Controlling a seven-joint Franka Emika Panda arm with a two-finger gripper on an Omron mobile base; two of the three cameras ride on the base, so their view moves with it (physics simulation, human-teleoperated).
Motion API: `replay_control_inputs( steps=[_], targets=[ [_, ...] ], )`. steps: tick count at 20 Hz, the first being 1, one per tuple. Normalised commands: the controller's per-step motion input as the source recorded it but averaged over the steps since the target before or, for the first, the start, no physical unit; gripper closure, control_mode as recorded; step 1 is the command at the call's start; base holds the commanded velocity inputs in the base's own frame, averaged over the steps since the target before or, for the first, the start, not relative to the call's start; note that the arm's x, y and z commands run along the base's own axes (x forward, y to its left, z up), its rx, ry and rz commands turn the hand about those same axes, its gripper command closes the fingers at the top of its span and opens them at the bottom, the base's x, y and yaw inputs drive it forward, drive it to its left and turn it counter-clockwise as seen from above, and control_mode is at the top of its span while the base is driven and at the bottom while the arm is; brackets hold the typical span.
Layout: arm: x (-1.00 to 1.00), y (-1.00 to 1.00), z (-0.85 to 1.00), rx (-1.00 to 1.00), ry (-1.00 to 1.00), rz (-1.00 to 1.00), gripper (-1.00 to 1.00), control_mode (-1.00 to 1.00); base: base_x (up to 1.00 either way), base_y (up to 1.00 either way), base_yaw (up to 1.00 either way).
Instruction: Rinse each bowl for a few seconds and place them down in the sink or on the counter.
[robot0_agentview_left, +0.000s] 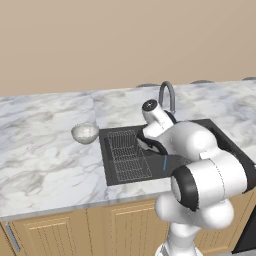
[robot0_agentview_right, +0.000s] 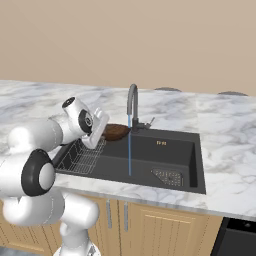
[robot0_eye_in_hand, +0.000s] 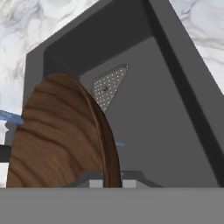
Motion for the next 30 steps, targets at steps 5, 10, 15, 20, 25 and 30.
replay_control_inputs(
  steps=[5, 10, 15, 20, 25, 30],
  targets=[
    [-0.18, 0.34, 0.01, 0.00, -0.07, 0.06, 1.00, -1.00, 0.00, 0.00, 0.00],
    [-0.22, 0.36, 0.00, 0.00, -0.05, 0.07, 1.00, -1.00, 0.00, 0.00, 0.00],
    [-0.18, 0.37, 0.01, 0.00, -0.04, 0.09, 1.00, -1.00, 0.00, 0.00, 0.00],
    [-0.11, 0.33, 0.04, 0.01, 0.00, 0.12, 1.00, -1.00, 0.00, 0.00, 0.00],
    [-0.03, 0.31, 0.09, 0.02, 0.03, 0.13, 1.00, -1.00, 0.00, 0.00, 0.00],
    [-0.07, 0.28, 0.21, 0.00, 0.00, 0.12, 1.00, -1.00, 0.00, 0.00, 0.00]
  ],
)
